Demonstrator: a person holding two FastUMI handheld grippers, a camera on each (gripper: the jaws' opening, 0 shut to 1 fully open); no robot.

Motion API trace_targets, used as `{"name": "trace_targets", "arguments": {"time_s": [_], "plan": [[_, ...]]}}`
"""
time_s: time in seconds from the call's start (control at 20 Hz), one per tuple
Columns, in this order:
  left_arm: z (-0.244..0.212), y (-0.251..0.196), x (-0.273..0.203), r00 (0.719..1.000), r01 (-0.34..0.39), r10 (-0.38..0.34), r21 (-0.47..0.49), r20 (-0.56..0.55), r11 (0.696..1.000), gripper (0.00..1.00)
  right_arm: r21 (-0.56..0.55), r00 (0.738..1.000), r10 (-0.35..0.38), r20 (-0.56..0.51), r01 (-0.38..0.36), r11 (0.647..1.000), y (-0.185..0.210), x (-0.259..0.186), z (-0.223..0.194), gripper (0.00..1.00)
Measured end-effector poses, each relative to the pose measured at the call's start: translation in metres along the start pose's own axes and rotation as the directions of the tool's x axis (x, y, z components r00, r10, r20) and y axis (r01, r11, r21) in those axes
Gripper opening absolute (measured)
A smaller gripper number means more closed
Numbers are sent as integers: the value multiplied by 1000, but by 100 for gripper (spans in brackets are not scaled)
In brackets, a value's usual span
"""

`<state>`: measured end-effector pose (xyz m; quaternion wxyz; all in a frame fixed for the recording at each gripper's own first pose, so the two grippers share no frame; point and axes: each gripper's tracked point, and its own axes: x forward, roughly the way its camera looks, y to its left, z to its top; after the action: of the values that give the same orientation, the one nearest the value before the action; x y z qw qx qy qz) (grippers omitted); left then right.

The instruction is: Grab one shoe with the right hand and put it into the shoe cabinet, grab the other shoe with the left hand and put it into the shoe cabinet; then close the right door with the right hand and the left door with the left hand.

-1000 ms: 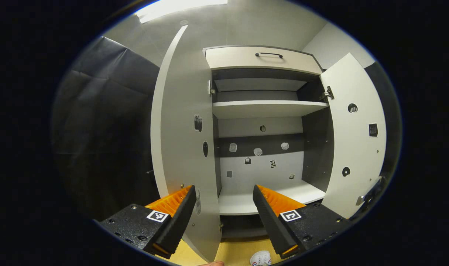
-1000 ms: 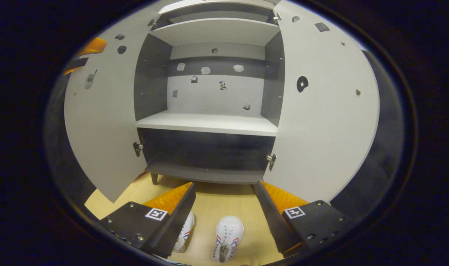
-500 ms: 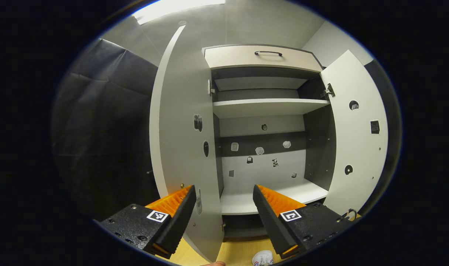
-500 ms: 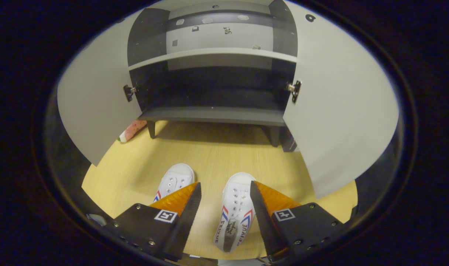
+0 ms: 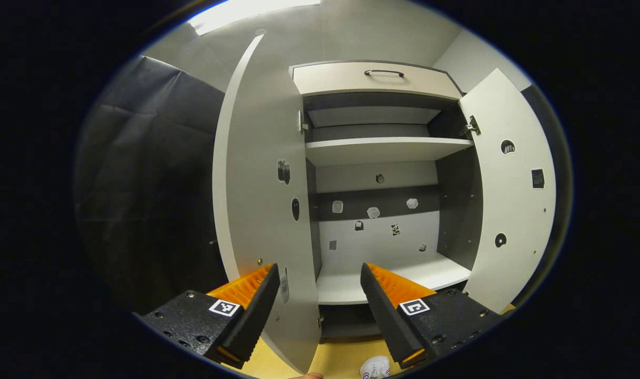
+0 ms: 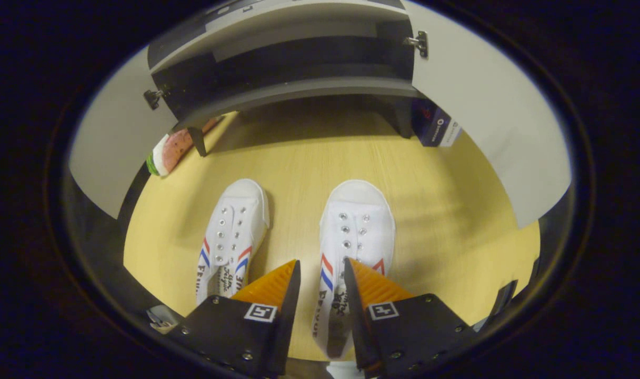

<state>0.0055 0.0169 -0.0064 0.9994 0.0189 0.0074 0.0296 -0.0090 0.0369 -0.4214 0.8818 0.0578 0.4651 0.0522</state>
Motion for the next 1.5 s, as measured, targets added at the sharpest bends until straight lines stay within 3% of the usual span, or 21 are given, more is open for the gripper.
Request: {"name": "trace_targets", "arguments": {"time_s": [0.1, 0.3, 0.35, 0.45, 0.5, 0.6, 0.8, 1.0, 1.2, 1.5], "plan": [[-1, 0, 0, 1000, -4, 4, 2, -2, 1000, 94, -9, 999, 15, -28, -16, 1000, 2, 14, -15, 48], [-2, 1, 0, 1000, -11, 11, -3, -8, 1000, 94, -44, 999, 12, 42, -10, 999, 2, 14, -13, 49], [-4, 0, 0, 1000, -11, 11, -6, -13, 1000, 94, -68, 997, -38, 70, 42, 997, -8, 13, -13, 49], [-7, 0, 0, 1000, -8, 8, -8, -22, 1000, 94, -51, 994, -28, 102, 34, 998, -8, 21, -11, 22], [-6, 1, -1, 1000, -10, 9, -11, -23, 1000, 94, -48, 994, -21, 103, 26, 999, -7, 17, -12, 21], [-7, 1, -1, 1000, -11, 11, -14, -24, 1000, 94, -6, 996, -16, 91, 16, 1000, -5, 13, -7, 4], [-6, 2, -3, 1000, -9, 8, -16, -19, 1000, 94, -14, 991, -56, 125, 58, 998, -5, 5, 1, 1], [-3, 2, -4, 1000, -4, 3, -15, -11, 1000, 94, 102, 978, 19, 207, -41, 994, 1, -34, 39, 0], [-4, 1, -3, 1000, 3, -3, -14, -11, 1000, 94, 90, 932, 41, 361, -78, 993, 14, -100, 104, 0], [-6, 1, -2, 1000, 7, -7, -23, -15, 1000, 95, -8, 802, 72, 593, -84, 996, 46, -186, 221, 0]]}}
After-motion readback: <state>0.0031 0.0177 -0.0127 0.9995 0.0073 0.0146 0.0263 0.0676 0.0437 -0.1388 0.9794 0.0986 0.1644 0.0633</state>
